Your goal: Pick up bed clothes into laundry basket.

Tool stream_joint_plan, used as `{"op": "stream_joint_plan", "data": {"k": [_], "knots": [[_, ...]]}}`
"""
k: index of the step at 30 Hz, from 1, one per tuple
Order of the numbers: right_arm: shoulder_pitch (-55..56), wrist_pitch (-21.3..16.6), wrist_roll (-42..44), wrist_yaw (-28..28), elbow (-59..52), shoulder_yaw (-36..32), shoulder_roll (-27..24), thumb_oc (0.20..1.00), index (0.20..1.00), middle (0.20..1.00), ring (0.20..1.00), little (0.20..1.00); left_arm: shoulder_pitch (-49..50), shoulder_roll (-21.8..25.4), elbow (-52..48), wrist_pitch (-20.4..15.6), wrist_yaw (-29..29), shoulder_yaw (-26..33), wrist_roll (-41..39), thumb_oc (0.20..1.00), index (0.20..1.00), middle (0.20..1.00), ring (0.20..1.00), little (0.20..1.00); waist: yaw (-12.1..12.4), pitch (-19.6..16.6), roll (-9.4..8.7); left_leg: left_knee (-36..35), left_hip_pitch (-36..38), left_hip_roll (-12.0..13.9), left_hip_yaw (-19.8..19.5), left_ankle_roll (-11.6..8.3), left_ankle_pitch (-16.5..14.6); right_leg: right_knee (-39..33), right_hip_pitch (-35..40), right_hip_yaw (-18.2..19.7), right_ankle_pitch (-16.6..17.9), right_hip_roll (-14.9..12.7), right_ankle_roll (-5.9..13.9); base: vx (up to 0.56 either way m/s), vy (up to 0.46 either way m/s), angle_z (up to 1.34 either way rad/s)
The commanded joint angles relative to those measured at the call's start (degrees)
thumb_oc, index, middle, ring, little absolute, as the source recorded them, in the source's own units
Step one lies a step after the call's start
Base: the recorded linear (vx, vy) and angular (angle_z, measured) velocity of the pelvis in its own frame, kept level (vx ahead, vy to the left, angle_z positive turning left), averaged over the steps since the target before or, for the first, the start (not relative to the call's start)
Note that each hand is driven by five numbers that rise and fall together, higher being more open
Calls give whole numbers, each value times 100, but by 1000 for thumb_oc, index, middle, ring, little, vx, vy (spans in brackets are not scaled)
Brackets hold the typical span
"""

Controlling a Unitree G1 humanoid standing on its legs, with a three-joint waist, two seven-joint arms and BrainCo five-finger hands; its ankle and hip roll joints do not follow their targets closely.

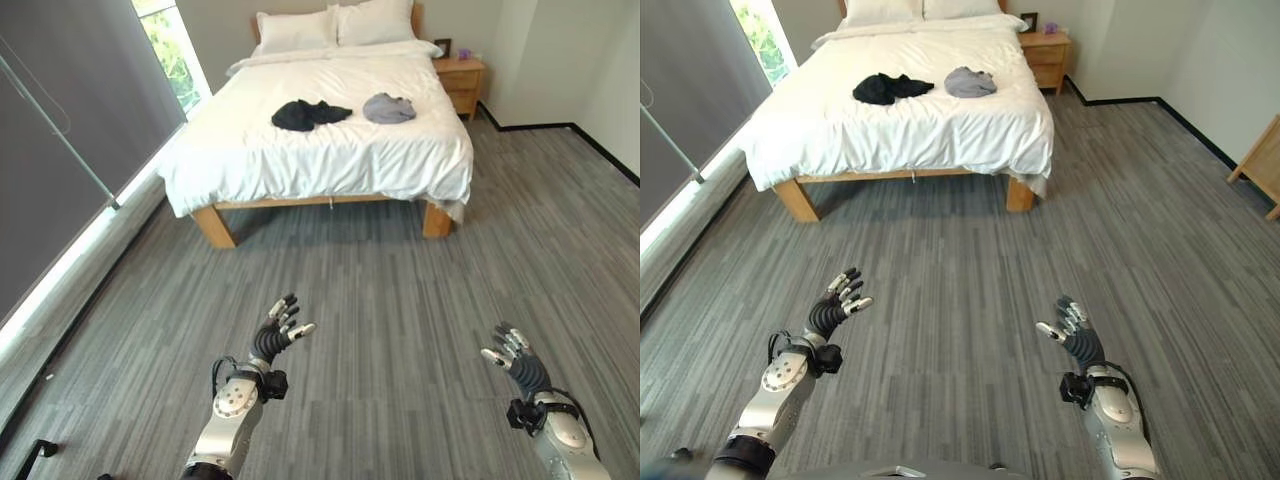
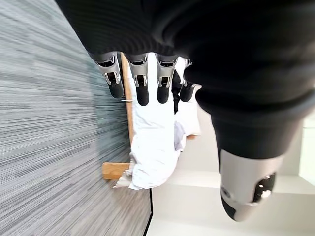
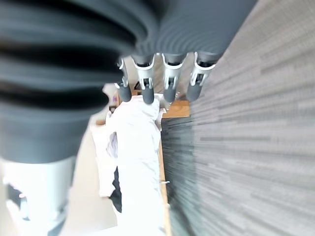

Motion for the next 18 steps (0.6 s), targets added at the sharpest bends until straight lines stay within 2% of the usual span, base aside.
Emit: {"op": "stream_joint_plan", "data": {"k": [1,3,5,6,7,8,9,10,12,13,14,15,16,17,18], "knots": [[-299,-480,75,32,-416,-165,-96,1000,1000,1000,1000,1000,-386,213,-140,-330,258,406,-274,1000,1000,1000,1000,1000,10,40,-342,113,-241,45,-276,-315,169,163,18,-259,202,-966,790,50,126,-2],[-379,-476,-83,12,-524,-138,-201,1000,1000,1000,1000,1000,-433,277,-176,-357,335,459,-136,1000,1000,1000,1000,1000,15,116,-312,256,-367,-49,-324,-216,52,578,-153,-230,88,-1122,810,40,164,-3],[-443,-470,-285,11,-628,-114,-300,1000,1000,1000,1000,1000,-442,311,-237,-350,368,503,-56,1000,1000,1000,1000,1000,23,214,-265,365,-427,-164,-351,-54,-100,1482,-558,-146,15,-1377,827,52,257,-4],[-466,-422,-436,-26,-667,-54,-313,1000,1000,1000,1000,1000,-419,355,-272,-335,412,534,54,1000,1000,1000,1000,1000,-26,386,-240,444,-338,-305,-338,143,-270,2682,-1088,-5,506,-1652,921,46,247,-11],[-469,-422,-438,-27,-667,-52,-312,1000,1000,1000,1000,1000,-419,355,-273,-334,413,536,55,1000,1000,1000,1000,1000,-11,376,-257,448,-351,-325,-320,153,-275,2729,-1136,30,488,-1676,931,72,243,-19],[-513,-357,-488,-71,-714,19,-306,1000,1000,1000,1000,1000,-425,373,-347,-301,460,554,111,1000,1000,1000,1000,1000,-66,527,-237,485,-258,-370,-323,237,-369,3264,-1393,184,699,-1720,956,74,115,6],[-544,-336,-447,-71,-760,75,-270,1000,1000,1000,1000,1000,-461,385,-335,-304,522,556,97,1000,1000,1000,1000,1000,-120,657,-199,495,-191,-345,-348,255,-403,3674,-1683,302,725,-1635,966,311,100,5],[-531,-314,-226,19,-878,106,-169,1000,1000,1000,1000,1000,-541,392,-306,-307,580,551,79,1000,1000,1000,1000,1000,-275,782,-186,522,1,-297,-281,178,-586,3362,-2157,250,608,-1588,929,406,16,7],[-483,-304,-193,55,-929,88,-207,1000,1000,1000,1000,1000,-539,399,-382,-340,589,565,81,1000,1000,1000,1000,1000,-378,827,-176,496,214,-305,-364,67,-797,2773,-2265,245,565,-1643,1011,440,-68,-30],[-474,-312,-212,31,-898,79,-236,1000,1000,1000,1000,1000,-590,373,-327,-353,603,552,96,1000,1000,1000,1000,1000,-433,847,-185,510,334,-301,-377,-17,-875,2294,-2309,168,667,-1677,1045,406,-192,-2],[-486,-314,-262,7,-855,67,-280,1000,1000,1000,1000,1000,-676,340,-256,-364,618,540,149,1000,1000,1000,1000,1000,-520,863,-262,508,522,-317,-326,-151,-923,1369,-2417,-26,949,-1704,1069,467,-238,25],[-474,-296,-321,-6,-875,56,-314,1000,1000,1000,1000,1000,-723,342,-233,-363,603,534,189,1000,1000,1000,1000,1000,-590,854,-258,463,724,-258,-337,-263,-1001,825,-2381,-178,1117,-1657,1141,330,-189,3],[-475,-296,-321,-6,-875,56,-315,1000,1000,1000,1000,1000,-724,341,-232,-363,603,534,189,1000,1000,1000,1000,1000,-597,864,-253,461,734,-250,-343,-265,-1000,805,-2357,-191,1125,-1651,1141,524,-184,8],[-472,-285,-412,-13,-965,37,-314,1000,1000,1000,1000,1000,-749,290,-225,-375,603,498,241,1000,1000,1000,1000,1000,-657,796,-241,459,987,-142,-358,-398,-1081,638,-2448,-218,1301,-1712,1285,656,-303,21],[-477,-275,-377,44,-1066,55,-352,1000,1000,1000,1000,1000,-750,230,-250,-376,575,450,232,1000,1000,1000,1000,1000,-715,740,-247,874,1056,-14,-408,-543,-915,895,-2370,-375,1364,-1660,1159,658,-305,40]]}}
